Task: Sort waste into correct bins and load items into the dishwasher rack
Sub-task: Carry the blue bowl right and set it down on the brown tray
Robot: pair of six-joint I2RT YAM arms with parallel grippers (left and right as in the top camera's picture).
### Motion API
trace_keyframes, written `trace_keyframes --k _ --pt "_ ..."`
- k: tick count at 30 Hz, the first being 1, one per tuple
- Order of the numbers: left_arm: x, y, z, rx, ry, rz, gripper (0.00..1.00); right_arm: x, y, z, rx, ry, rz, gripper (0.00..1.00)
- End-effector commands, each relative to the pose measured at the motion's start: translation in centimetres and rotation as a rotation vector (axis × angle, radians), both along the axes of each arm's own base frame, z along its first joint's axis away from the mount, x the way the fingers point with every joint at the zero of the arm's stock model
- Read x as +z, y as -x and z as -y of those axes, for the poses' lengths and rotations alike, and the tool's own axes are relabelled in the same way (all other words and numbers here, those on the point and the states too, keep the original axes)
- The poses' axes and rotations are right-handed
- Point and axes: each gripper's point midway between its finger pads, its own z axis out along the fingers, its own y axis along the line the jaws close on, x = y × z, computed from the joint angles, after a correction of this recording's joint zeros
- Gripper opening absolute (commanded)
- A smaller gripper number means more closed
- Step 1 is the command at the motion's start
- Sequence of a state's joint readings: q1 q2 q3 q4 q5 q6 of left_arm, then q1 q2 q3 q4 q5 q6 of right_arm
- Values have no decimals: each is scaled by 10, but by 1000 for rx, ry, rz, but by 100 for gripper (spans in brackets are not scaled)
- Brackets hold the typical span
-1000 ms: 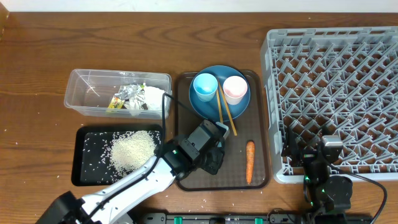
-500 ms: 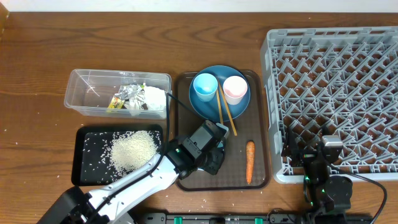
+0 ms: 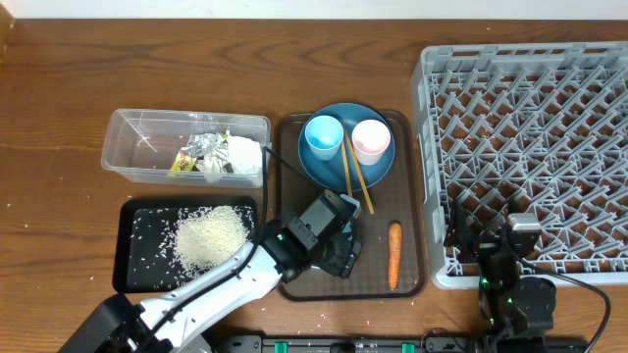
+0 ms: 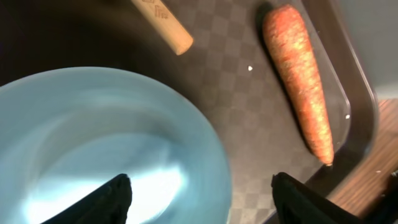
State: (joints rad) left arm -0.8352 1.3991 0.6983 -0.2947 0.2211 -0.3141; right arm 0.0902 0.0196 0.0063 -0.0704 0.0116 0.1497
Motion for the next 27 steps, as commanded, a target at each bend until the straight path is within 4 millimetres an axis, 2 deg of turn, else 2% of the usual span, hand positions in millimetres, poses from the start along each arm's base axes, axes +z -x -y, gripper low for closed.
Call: trace_keyframes --k 1,7,12,15,20,25,27 --pt "-2 -5 -6 16 -42 26 77 -2 0 -2 9 -10 -7 99" --pt "-6 -9 -16 42 -94 49 82 -2 0 -2 8 -10 -7 99" --pt "0 -10 -13 38 -76 53 82 -2 0 -2 8 -10 -7 99" --pt "13 -10 -6 15 -35 65 82 -2 0 -2 8 -10 -7 99" --pt "50 -16 9 -5 82 138 82 -2 0 -2 8 -10 -7 99" --pt "84 -14 38 -77 270 171 81 -2 0 -2 8 -10 -7 99" --pt "88 -16 45 -88 300 182 74 -2 0 -2 8 -10 -7 99"
